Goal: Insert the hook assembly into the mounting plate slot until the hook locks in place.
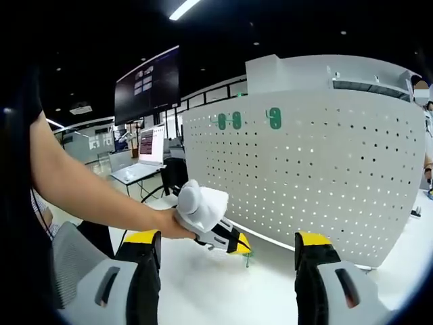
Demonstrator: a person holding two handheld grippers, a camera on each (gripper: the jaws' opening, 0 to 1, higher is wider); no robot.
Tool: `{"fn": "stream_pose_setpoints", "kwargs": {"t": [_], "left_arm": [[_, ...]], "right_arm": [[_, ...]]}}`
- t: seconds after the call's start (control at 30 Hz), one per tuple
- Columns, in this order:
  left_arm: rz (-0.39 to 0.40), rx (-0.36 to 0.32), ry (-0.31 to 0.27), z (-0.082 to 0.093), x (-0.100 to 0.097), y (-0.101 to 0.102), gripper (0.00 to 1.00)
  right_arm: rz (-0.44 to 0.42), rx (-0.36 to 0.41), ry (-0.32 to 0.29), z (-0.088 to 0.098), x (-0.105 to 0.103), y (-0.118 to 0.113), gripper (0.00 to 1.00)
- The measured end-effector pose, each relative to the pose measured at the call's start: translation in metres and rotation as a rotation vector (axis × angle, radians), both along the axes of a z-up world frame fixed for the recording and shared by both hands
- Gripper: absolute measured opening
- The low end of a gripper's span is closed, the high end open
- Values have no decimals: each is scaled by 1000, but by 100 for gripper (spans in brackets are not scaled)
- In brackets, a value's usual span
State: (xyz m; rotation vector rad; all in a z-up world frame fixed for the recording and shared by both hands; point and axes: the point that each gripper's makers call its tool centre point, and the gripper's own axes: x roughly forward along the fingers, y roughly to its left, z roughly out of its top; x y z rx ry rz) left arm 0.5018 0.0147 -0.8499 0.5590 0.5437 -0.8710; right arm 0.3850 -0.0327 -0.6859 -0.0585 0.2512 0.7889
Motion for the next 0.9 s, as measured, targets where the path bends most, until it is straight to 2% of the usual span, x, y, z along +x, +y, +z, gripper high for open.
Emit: {"fn": "stream_pose_setpoints", "kwargs": {"t": [0.27, 0.37, 0.5, 0.9], "left_arm": [[48, -90, -11, 27, -5, 5, 1], [66, -148, -18, 43, -9, 6, 1], [80, -189, -24, 59, -16, 8, 1], [109, -296, 1, 107, -47, 11, 1]], "right_arm": [[8, -4, -18, 6, -4, 2, 78], [8, -5, -26, 9, -5, 3, 77], [12, -5, -32, 12, -7, 5, 75], [24, 0, -43, 16, -12, 12, 66]]}}
